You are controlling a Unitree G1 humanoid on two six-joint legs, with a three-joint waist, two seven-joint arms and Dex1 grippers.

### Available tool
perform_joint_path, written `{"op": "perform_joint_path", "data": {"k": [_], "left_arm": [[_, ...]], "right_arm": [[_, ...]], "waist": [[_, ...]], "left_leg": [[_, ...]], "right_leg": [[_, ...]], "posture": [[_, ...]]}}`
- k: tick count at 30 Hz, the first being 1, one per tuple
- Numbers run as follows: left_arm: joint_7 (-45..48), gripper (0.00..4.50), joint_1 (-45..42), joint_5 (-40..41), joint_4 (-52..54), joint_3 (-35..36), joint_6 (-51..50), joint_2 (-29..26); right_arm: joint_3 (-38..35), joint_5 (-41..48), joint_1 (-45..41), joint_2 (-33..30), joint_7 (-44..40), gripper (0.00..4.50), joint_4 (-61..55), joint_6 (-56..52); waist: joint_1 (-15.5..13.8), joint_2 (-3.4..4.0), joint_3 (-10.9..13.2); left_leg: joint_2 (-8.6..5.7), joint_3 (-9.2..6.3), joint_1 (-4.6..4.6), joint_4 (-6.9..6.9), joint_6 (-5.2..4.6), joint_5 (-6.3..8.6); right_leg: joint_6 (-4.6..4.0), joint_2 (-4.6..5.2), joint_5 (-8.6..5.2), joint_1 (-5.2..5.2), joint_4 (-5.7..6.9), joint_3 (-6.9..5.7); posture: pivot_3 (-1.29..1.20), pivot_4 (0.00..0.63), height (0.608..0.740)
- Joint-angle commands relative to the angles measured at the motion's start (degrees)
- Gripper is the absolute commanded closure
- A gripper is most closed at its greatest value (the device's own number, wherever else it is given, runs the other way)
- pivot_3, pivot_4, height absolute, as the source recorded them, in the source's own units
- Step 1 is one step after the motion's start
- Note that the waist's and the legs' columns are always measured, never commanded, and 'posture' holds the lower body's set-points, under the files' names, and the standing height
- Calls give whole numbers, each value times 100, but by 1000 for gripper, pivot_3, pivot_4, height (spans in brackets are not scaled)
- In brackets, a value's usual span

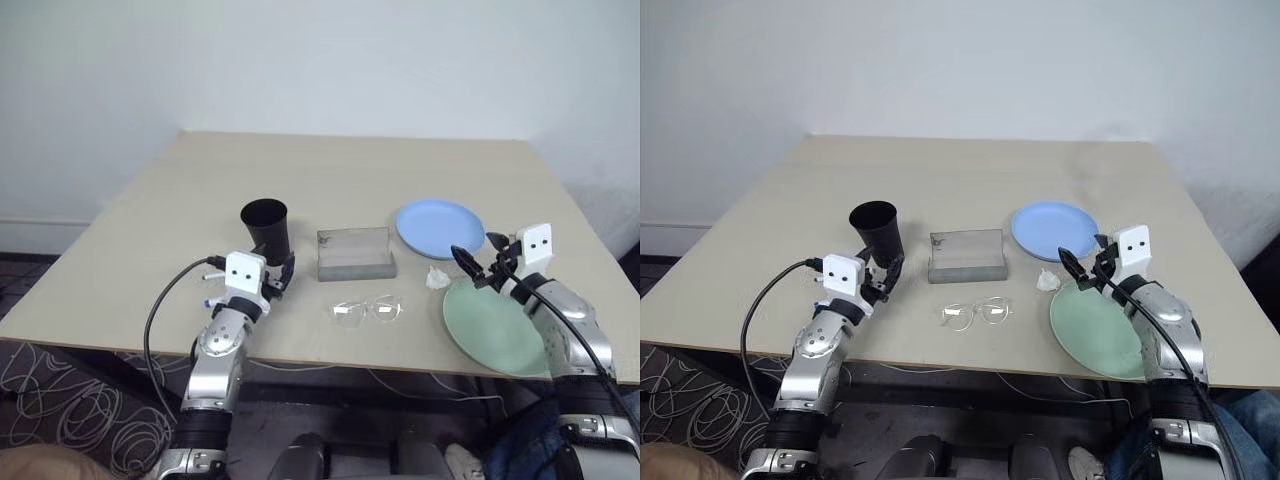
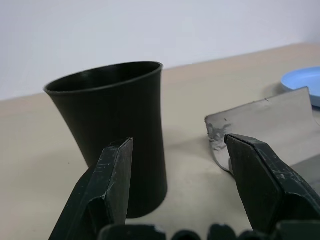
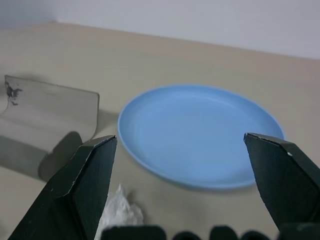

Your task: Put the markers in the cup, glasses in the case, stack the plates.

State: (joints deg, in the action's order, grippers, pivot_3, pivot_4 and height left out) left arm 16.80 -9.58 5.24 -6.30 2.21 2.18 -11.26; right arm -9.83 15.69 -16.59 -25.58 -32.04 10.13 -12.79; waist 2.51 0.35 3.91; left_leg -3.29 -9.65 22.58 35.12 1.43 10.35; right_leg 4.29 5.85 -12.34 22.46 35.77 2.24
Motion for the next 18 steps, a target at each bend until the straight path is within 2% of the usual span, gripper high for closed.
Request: {"op": "perform_joint_path", "data": {"k": [1,18], "left_arm": [[64,1434,-105,17,223,-69,21,-2],[109,1434,-88,44,163,-69,103,-5]], "right_arm": [[-162,89,-41,-46,93,91,-364,-3],[-214,107,-54,-196,88,91,-486,-133]], "waist": [[4,0,0],[1,0,0]], "left_leg": [[0,0,0,0,0,0],[0,0,0,2,0,0]], "right_leg": [[0,0,0,0,0,0],[1,0,1,-1,0,0]], "posture": [[0,0,740],[0,0,740]]}}
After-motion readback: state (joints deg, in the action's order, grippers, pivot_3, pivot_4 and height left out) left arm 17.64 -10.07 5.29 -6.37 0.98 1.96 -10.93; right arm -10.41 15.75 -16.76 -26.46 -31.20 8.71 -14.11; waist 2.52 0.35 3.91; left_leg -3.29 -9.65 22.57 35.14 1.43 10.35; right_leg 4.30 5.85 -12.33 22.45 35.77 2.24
